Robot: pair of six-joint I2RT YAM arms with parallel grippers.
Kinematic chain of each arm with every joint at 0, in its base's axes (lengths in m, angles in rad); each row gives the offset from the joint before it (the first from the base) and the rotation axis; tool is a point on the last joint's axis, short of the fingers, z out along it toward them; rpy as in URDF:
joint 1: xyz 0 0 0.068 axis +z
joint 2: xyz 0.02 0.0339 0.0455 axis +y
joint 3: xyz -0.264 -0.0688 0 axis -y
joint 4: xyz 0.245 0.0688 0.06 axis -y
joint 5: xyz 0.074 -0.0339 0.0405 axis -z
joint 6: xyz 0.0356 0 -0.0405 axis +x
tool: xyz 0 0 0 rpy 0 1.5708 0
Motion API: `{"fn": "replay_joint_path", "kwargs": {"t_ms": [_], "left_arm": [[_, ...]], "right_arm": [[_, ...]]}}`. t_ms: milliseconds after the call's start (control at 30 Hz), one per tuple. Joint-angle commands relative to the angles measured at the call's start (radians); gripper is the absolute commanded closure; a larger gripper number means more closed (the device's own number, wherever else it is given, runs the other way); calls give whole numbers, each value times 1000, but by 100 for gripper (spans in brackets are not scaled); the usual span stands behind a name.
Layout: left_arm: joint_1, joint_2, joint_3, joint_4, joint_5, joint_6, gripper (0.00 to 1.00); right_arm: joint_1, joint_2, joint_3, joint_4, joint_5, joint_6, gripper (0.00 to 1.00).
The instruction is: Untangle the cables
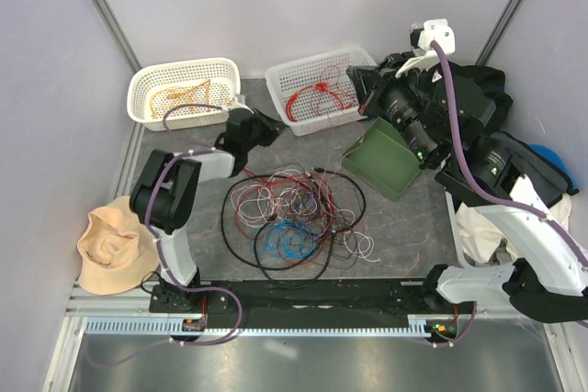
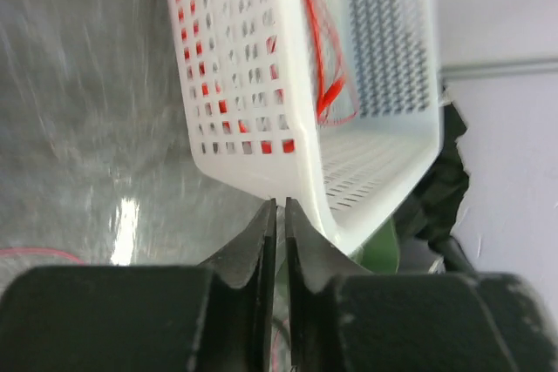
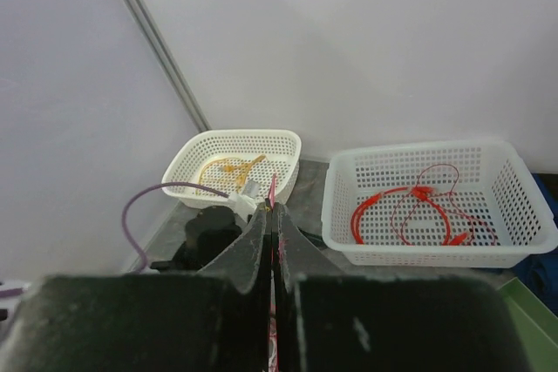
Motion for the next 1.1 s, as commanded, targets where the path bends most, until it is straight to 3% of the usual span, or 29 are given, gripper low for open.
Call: {"fn": "replay_joint_path", "kwargs": {"t_ms": [0,67,200,267,600,767,867,1067], "left_arm": [[37,-207,114,-130,21,141,73],[27,-262,116,-196,28,201,57],[17,-449,17,-382,-87,182,43],[11,-581,-84,-385,-129,154,39],[-5,-1017,-218,-624,-141,178,37],[-5,-1152,-229,-712,-144,218,38],[-6,-1207,-240,-755,-141,234,38],[-6,-1293,-266,-827,-153,255,38]], "right_arm": [[0,31,5,118,75,-56,100],[-11,57,27,129,79,-69,100],[-54,171,125,149,69,-82,100],[-106,235,171,155,46,-73,100],[-243,517,569,253,-11,-52,100],[-284,621,607,417,22,-127,100],[-318,654,530,599,36,-191,100],[-410,792,511,661,1,-170,100]]}}
